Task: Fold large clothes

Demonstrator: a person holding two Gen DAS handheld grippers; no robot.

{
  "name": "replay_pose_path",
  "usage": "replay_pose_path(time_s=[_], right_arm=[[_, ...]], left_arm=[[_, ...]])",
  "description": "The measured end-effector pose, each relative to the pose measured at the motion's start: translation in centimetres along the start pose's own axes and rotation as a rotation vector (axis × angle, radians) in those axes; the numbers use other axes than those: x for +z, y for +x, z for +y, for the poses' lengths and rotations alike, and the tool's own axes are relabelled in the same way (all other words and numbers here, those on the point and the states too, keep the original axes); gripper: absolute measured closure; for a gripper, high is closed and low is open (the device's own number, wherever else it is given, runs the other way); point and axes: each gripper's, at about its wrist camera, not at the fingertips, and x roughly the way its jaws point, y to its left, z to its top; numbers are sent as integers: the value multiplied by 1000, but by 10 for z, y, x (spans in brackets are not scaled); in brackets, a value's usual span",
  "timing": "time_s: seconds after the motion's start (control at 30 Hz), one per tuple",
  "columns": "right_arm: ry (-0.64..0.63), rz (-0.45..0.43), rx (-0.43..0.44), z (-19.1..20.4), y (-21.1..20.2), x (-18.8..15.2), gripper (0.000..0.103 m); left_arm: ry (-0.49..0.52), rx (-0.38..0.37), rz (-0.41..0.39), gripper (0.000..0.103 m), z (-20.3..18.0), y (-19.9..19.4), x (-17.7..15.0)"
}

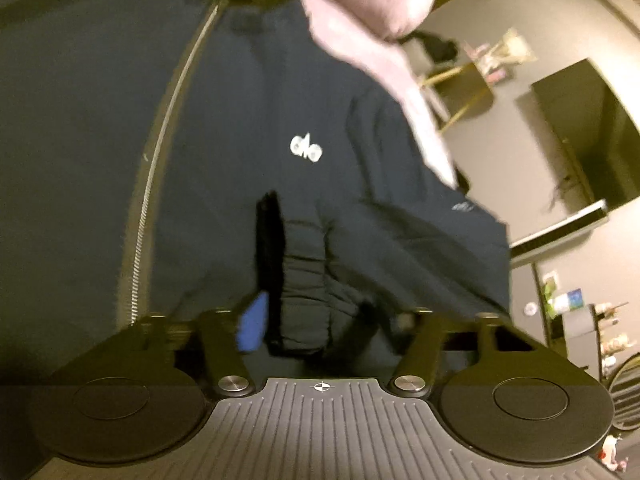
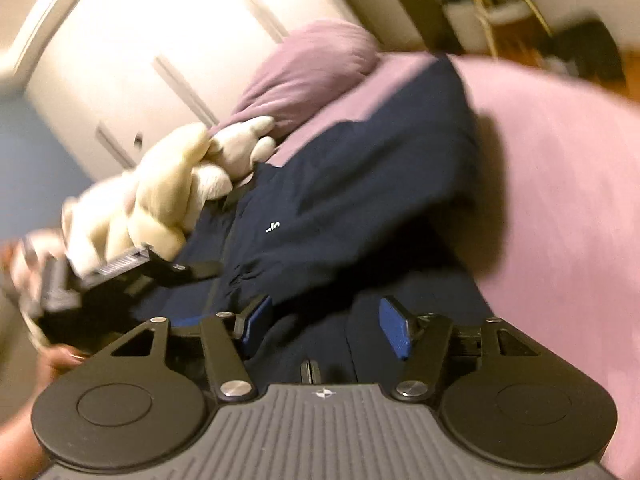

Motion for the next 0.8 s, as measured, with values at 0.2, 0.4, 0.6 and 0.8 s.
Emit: replay_pose_path(time_s=[0.2,0.4,0.6,0.8], right_arm=[[67,20,-21,-24,4,-15,50],[46,-2,-18,-17,-9,-9,50],[9,-27,0,-7,-14,3,50],[21,23,14,5,17,11,50]], left_arm=[[47,35,-39,73,-11,4,2],[153,102,-195,91,-11,-73,26],[260,495,-328,86,36,-125,34],[57,376,-338,53,84,-134,32]])
